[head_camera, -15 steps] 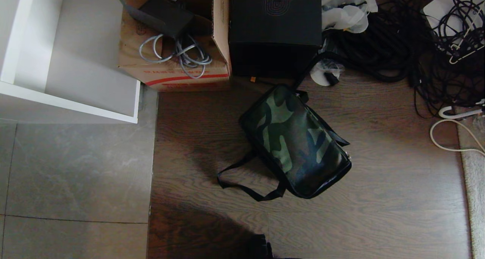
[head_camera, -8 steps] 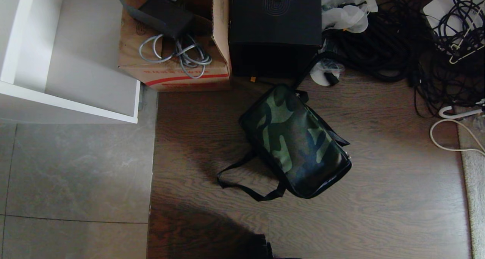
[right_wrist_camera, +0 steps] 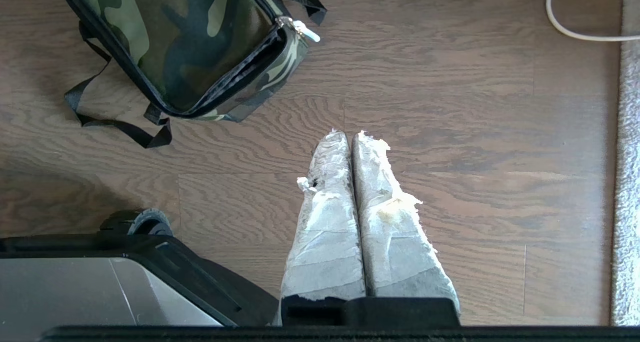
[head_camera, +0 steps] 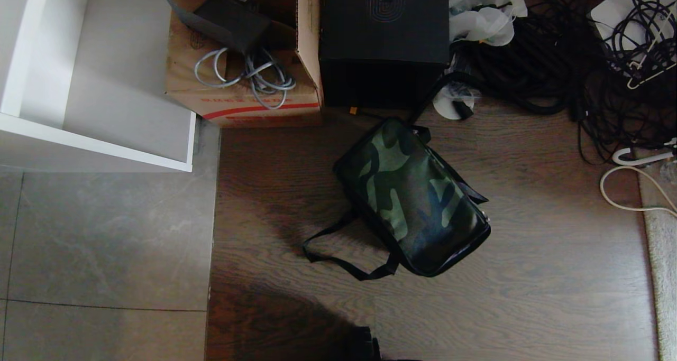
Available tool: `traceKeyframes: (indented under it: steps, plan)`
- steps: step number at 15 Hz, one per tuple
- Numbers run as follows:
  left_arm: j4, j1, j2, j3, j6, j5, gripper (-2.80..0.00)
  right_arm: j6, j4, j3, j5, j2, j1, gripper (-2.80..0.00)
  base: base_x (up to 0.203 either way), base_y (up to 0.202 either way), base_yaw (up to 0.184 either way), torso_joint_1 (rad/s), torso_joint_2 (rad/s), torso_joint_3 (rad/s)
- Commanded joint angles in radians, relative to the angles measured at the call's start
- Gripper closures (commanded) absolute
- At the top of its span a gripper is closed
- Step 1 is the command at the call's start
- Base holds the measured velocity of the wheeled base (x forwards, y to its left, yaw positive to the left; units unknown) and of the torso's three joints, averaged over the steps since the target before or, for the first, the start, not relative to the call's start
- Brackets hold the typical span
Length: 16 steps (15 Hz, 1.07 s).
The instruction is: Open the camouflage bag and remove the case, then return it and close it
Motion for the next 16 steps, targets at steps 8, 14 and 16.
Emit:
traceKeyframes:
  steps: [8, 14, 16]
  plan:
    - [-0.001, 0.0, 0.0, 0.008, 0.0, 0.0, 0.0, -0.001, -0.001, 0.002, 0.001, 0.004, 0.0, 0.0, 0.0, 0.0, 0.0, 0.0, 0.0, 0.0]
    - [-0.002, 0.0, 0.0, 0.008, 0.0, 0.0, 0.0, -0.001, -0.001, 0.002, 0.001, 0.004, 0.0, 0.0, 0.0, 0.0, 0.0, 0.0, 0.0, 0.0]
    - [0.0, 0.0, 0.0, 0.008, 0.0, 0.002, 0.0, 0.001, -0.001, 0.002, 0.001, 0.004, 0.0, 0.0, 0.0, 0.0, 0.0, 0.0, 0.0, 0.0]
